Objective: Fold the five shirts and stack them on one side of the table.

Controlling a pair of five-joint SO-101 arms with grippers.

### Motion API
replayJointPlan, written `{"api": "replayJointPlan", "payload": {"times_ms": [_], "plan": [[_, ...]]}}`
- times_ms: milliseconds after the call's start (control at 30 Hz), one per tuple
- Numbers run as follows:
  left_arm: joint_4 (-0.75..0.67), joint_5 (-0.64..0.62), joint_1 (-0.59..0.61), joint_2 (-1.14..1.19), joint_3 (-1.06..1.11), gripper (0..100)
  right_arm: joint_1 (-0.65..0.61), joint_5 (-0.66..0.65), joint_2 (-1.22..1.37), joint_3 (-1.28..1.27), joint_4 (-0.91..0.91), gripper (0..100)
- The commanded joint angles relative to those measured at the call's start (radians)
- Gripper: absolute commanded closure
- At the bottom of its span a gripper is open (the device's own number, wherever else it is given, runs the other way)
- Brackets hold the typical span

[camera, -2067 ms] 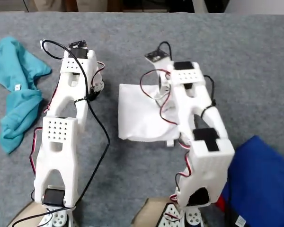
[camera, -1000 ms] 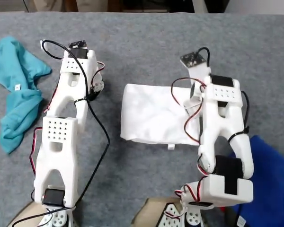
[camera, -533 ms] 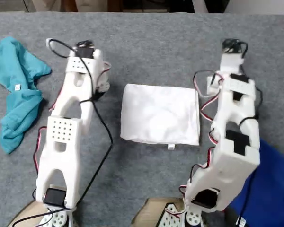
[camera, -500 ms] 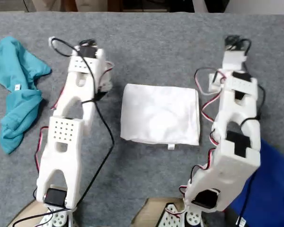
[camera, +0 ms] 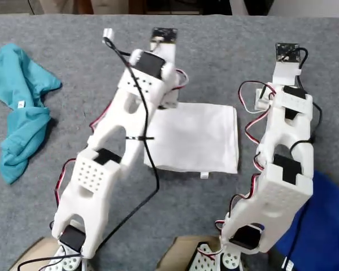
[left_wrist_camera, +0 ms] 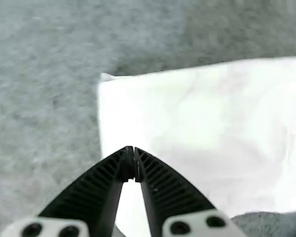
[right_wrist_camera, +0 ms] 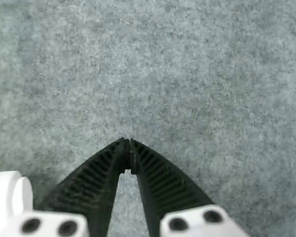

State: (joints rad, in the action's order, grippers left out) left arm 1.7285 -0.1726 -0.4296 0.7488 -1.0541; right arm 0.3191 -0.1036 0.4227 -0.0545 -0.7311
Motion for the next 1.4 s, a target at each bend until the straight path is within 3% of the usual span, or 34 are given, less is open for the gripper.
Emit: {"api": "replayJointPlan", "payload": {"times_ms": [0,300,467,600,867,1067,1233,1367], "plan": [[-0.101,0.005,-0.031,0.002,0.018,98,0.022,0.034,-0.005,0.047,0.018,98.3],[-0.215,0.008,0.061,0.223,0.021,98,0.018,0.038,-0.005,0.05,0.021,98.3],[-0.229,0.012,0.155,0.243,0.021,98,0.016,0.037,-0.005,0.05,0.021,98.3],[-0.249,0.058,0.163,0.242,0.017,98,0.016,0.037,-0.005,0.05,0.021,98.4],[-0.158,0.052,0.1,0.243,-0.126,98,0.016,0.037,-0.005,0.05,0.021,98.5],[0.006,0.055,0.098,0.242,-0.394,98,0.015,0.034,-0.021,0.053,0.006,98.6],[0.035,0.107,0.147,0.166,-0.534,98,0.001,-0.138,-0.188,0.114,-0.222,98.4],[0.035,0.17,0.192,0.031,-0.324,98,-0.067,-0.206,-0.328,0.107,-0.423,98.3]]}}
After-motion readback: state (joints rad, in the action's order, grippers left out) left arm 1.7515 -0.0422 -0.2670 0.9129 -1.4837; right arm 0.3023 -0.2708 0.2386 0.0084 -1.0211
